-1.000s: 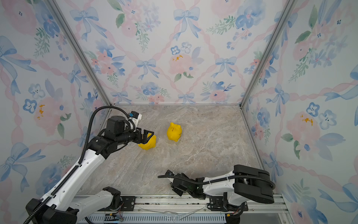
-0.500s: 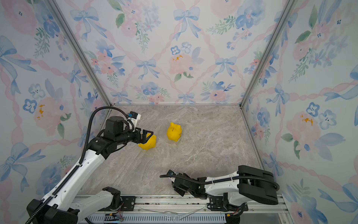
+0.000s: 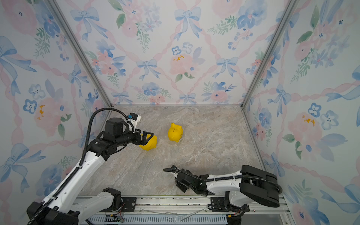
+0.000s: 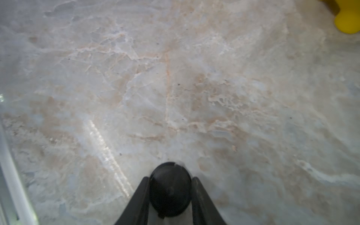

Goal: Open piggy banks
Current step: Pick up the lid from the center of the board, then place the lid at the center of the board.

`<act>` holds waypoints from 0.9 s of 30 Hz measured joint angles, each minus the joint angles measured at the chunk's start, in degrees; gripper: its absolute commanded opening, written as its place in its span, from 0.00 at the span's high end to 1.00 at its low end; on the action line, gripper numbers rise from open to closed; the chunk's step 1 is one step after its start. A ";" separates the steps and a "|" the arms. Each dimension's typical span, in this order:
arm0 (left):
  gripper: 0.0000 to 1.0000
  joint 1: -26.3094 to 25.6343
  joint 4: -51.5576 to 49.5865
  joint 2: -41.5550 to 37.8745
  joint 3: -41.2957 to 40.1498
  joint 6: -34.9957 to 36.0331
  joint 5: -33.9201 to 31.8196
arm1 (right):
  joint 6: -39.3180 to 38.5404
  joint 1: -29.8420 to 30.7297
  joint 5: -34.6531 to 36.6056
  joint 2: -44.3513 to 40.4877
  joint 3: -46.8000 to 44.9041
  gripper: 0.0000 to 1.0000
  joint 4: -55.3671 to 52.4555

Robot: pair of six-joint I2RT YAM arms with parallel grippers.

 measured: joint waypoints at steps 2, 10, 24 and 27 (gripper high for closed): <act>0.02 0.33 0.22 0.00 0.00 0.13 0.17 | -0.20 -3.87 -0.81 -1.29 0.00 0.64 -0.35; 0.02 1.46 0.37 0.00 -0.26 0.20 0.98 | -1.73 -26.56 -9.97 -0.39 5.99 0.64 -1.01; 0.02 3.54 0.70 0.00 -1.73 -0.11 1.66 | -5.70 -44.22 -23.91 26.03 29.92 0.57 -1.25; 0.02 4.09 0.74 0.00 -2.54 -0.17 1.66 | -6.14 -44.57 -24.83 28.26 32.11 0.49 -1.99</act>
